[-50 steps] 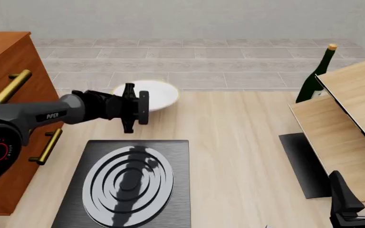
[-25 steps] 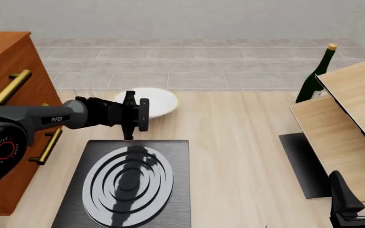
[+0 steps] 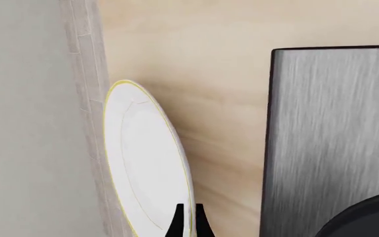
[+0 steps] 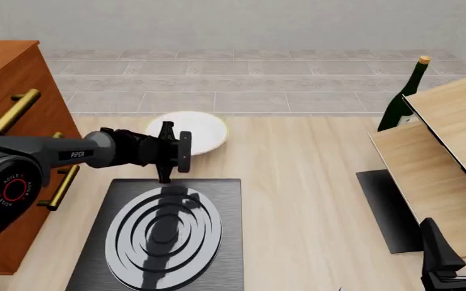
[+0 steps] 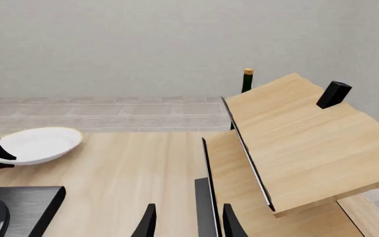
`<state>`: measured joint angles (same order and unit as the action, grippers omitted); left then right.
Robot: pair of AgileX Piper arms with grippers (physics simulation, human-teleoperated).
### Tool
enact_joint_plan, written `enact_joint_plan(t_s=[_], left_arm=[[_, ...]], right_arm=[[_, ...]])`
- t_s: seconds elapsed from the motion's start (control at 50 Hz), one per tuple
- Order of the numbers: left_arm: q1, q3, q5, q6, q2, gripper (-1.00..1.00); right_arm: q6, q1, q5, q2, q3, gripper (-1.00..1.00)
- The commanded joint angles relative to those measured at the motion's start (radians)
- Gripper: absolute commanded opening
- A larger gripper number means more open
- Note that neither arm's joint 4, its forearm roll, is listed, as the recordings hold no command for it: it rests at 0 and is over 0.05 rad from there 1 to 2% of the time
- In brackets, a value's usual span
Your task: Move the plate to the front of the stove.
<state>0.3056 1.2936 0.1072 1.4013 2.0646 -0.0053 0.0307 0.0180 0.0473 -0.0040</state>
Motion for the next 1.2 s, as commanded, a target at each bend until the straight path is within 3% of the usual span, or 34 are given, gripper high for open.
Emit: enact_joint_plan(t_s=[0.02, 0.28, 0.3, 1.2], left_arm=[[0.002, -0.007, -0.004, 0.008, 0.004, -1.00], [-0.016, -0.014, -0.021, 0.032, -0.008, -1.00], [-0.016, -0.019, -0.022, 0.037, -0.014, 1.00], [-0.023, -0.048, 0.005, 0.058, -0.098, 1.00]], right_arm=[[0.000, 0.000, 0.000, 0.000, 0.000, 1.00], [0.000, 0.000, 0.000, 0.000, 0.000, 1.00], [0.000, 0.000, 0.000, 0.000, 0.000, 1.00], [0.001, 0.001, -0.001, -0.001, 0.000, 1.00]])
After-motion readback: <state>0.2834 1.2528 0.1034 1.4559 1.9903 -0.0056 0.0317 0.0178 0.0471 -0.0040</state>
